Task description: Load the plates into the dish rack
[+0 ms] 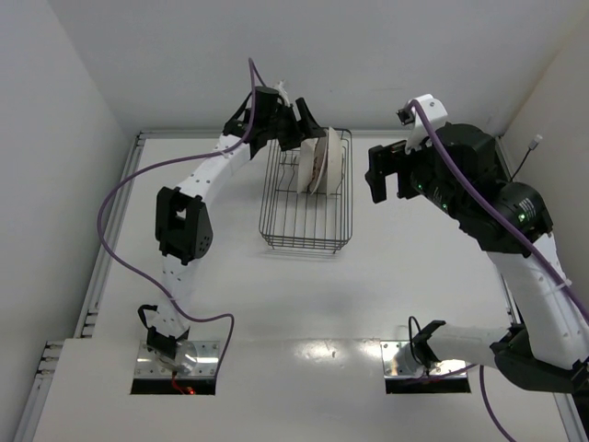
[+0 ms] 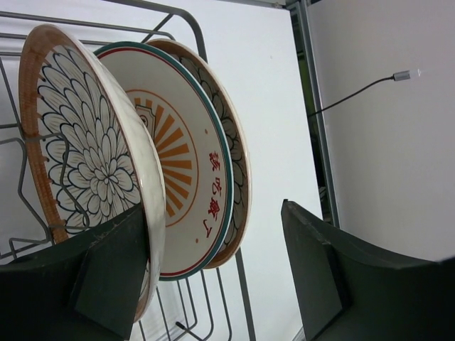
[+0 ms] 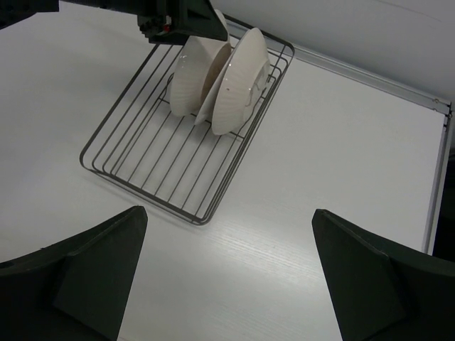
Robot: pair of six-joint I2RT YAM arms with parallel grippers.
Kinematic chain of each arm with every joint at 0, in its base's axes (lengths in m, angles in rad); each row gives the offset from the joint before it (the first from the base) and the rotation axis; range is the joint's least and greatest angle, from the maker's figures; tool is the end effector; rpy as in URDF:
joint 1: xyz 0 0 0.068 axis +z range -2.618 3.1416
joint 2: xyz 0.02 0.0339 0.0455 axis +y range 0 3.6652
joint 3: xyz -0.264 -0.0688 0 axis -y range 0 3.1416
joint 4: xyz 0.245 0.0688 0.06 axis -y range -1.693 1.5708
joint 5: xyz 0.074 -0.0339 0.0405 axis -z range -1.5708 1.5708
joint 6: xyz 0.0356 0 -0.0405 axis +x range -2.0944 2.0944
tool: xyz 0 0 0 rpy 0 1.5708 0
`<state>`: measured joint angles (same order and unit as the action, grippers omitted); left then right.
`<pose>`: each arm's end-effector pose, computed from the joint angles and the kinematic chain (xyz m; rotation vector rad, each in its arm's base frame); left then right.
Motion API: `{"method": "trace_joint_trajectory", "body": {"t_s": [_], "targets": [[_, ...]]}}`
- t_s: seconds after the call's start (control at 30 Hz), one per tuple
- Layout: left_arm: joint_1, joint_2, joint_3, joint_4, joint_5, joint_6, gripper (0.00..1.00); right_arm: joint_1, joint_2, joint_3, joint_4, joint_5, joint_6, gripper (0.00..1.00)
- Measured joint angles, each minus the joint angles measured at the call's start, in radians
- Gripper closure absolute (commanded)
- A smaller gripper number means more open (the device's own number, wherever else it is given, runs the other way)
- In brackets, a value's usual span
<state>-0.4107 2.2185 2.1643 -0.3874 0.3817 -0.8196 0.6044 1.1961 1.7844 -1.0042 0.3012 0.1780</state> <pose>0.4751 -0.2213 0.3249 -0.1799 2.1712 -1.1316 0.1646 0.1008 0.5014 -0.2257 1.9600 0.2123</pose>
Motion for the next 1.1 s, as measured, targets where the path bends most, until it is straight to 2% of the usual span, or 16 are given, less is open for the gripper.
{"method": "trace_joint_trajectory", "body": {"t_s": [0.2, 0.6, 0.83, 1.1], "targets": [[0.005, -0.010, -0.014, -0.007, 0.005, 0.028, 0.32, 0.000, 0.014, 0.035, -0.013, 0.035, 0.024, 0.01], [0.022, -0.209, -0.235, -0.043, -0.016, 0.130, 0.32, 0.000, 0.016, 0.037, -0.030, 0.047, 0.067, 0.01], [0.039, -0.299, -0.337, -0.113, -0.150, 0.188, 0.32, 0.000, -0.016, 0.035, -0.044, 0.051, 0.096, 0.01], [0.053, -0.591, -0.499, -0.151, -0.346, 0.236, 0.32, 0.000, -0.108, 0.008, -0.053, 0.052, 0.105, 0.01]]}}
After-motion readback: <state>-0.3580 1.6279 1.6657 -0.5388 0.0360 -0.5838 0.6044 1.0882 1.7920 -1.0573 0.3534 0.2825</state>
